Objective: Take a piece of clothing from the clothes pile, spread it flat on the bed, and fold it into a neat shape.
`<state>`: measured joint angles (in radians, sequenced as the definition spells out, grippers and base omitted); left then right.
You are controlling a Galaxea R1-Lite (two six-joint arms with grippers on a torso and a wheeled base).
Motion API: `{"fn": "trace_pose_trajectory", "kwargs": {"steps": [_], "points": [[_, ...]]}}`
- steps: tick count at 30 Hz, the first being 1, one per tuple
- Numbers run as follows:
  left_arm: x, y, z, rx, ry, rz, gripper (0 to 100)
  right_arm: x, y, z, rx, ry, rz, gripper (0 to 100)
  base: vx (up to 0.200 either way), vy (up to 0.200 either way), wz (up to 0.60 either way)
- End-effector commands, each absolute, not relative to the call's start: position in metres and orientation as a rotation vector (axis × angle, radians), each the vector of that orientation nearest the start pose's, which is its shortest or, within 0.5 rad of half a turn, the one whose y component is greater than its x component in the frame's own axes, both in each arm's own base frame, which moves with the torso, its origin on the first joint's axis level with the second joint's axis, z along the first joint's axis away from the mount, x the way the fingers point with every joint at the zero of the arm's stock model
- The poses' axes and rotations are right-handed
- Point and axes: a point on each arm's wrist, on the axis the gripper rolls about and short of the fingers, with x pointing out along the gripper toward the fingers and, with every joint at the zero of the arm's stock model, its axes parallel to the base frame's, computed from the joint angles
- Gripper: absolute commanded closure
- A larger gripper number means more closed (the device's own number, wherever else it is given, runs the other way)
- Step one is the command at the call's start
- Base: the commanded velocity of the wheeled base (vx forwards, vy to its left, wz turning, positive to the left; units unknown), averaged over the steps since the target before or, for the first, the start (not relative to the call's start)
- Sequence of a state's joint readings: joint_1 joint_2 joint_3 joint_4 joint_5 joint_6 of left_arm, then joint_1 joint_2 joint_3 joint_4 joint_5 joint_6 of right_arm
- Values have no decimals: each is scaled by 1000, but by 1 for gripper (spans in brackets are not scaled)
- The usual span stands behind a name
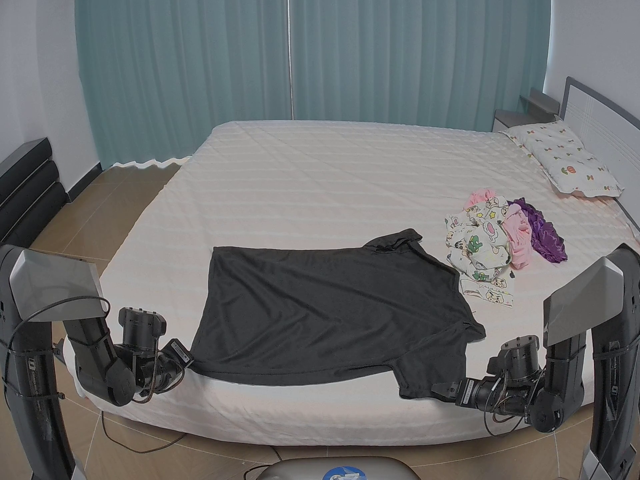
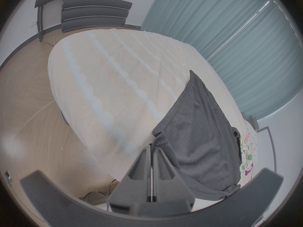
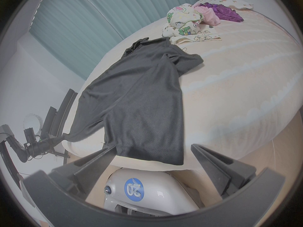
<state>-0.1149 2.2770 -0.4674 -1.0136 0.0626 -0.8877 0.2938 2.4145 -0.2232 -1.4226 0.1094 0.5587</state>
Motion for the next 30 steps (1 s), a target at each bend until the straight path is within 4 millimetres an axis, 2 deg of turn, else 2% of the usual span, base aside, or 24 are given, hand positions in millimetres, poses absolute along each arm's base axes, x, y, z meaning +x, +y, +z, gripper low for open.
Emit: {"fn": "trace_pose_trajectory", "kwargs": {"steps": [1, 3, 4, 11, 19, 23, 30], "points": [[297, -33, -33, -769, 758, 305, 100, 246, 79, -62, 446, 869, 160, 0, 0, 0, 0], [297, -33, -33, -769, 757, 304, 100, 247, 80, -64, 436, 865, 145, 0, 0, 0, 0], [297, -33, -33, -769, 758, 305, 100, 247, 80, -65, 429, 864, 135, 100, 0, 0, 0], [296, -33, -33, -770, 759, 303, 100, 239, 77, -63, 397, 865, 89, 100, 0, 0, 0], [292, -33, -31, -773, 773, 287, 100, 204, 49, -34, 439, 875, 40, 100, 0, 0, 0], [285, -34, -25, -754, 771, 271, 100, 204, 41, -25, 466, 855, 3, 100, 0, 0, 0], [275, -33, -16, -679, 765, 255, 100, 190, 42, -9, 451, 917, 4, 100, 0, 0, 0]]}}
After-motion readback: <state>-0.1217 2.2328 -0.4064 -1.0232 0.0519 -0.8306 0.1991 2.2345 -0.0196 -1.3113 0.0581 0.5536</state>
